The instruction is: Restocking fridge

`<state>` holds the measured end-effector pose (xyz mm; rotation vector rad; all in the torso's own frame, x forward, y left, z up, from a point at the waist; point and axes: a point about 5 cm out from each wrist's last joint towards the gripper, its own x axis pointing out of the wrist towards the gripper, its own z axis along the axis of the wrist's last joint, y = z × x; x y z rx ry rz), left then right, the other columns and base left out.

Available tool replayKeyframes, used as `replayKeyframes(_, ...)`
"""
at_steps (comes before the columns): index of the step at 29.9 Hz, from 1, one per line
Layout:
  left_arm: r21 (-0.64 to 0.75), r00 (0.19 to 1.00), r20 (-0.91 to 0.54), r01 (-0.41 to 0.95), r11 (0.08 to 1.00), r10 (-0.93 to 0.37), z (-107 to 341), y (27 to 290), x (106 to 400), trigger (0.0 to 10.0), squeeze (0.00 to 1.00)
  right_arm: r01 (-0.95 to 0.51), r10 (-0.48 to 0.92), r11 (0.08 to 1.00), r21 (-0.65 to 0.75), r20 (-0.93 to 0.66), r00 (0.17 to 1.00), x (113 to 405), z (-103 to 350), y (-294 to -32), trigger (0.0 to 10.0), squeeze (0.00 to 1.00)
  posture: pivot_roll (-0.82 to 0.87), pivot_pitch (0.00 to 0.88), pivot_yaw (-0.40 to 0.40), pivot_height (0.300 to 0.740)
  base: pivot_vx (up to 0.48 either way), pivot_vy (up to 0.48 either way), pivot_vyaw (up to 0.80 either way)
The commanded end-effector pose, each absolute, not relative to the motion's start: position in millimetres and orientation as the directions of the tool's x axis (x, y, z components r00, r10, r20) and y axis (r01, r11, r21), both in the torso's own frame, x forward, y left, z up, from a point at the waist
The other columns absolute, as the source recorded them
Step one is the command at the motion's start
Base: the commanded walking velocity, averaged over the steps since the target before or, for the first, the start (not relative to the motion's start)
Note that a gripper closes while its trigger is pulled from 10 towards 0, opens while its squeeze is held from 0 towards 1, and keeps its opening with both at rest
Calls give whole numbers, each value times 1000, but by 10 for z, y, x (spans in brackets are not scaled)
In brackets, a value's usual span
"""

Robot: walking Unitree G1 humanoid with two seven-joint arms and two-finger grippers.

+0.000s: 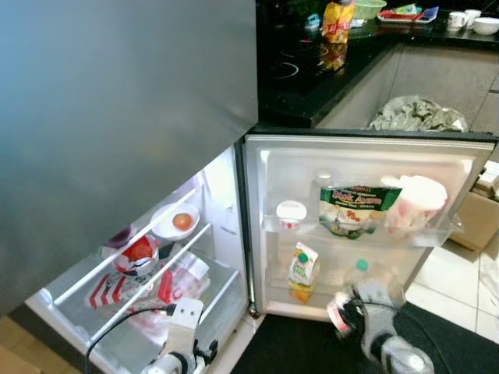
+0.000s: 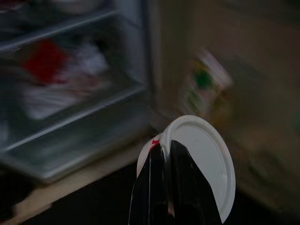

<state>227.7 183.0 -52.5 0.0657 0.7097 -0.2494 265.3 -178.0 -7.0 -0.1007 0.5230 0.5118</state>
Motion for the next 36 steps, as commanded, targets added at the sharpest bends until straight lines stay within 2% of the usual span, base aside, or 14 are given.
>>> replayKeyframes(1, -17, 726, -656, 260, 965, -207, -529, 1862, 2260, 10000, 0, -557, 499, 829, 50, -513, 698, 2643, -37, -1769, 10000, 0, -172, 21, 61, 740, 364, 0, 0)
replayKeyframes(8, -20, 723, -657, 265, 964, -213, -538, 1830, 2254, 10000, 0, -661, 594, 748, 62, -508, 624, 2613, 53, -1740, 10000, 0, -172, 24, 59, 740, 344, 0, 0)
replayKeyframes(19, -4, 713, -656, 322, 947, -246, -532, 1772, 2268, 10000, 0, -730, 655, 679, 73, -508, 559, 2626, 352, -1868, 10000, 0, -181, 24, 64, 740, 0, 0, 0)
replayKeyframes(22, 5, 698, -665, 362, 932, -268, -546, 1752, 2244, 10000, 0, -791, 703, 600, 117, -548, 453, 2471, 347, -1839, 10000, 0, -179, 25, 65, 740, 0, 0, 0)
replayKeyframes(24, 3, 694, -667, 365, 931, -270, -556, 1752, 2228, 10000, 0, -817, 730, 561, 129, -542, 416, 2416, 413, -1812, 10000, 0, -179, 25, 65, 740, 0, 0, 0)
replayKeyframes(30, -9, 691, -673, 350, 937, -264, -577, 1760, 2194, 10000, 0, -838, 747, 535, 109, -523, 409, 2415, 587, -1798, 10000, 0, -184, 31, 68, 740, 0, 0, 0)
replayKeyframes(36, -43, 691, -683, 287, 957, -238, -607, 1790, 2154, 10000, 0, -895, 818, 444, 50, -431, 382, 2475, 1240, -1753, 10000, 0, -193, 39, 69, 740, 0, 0, 0)
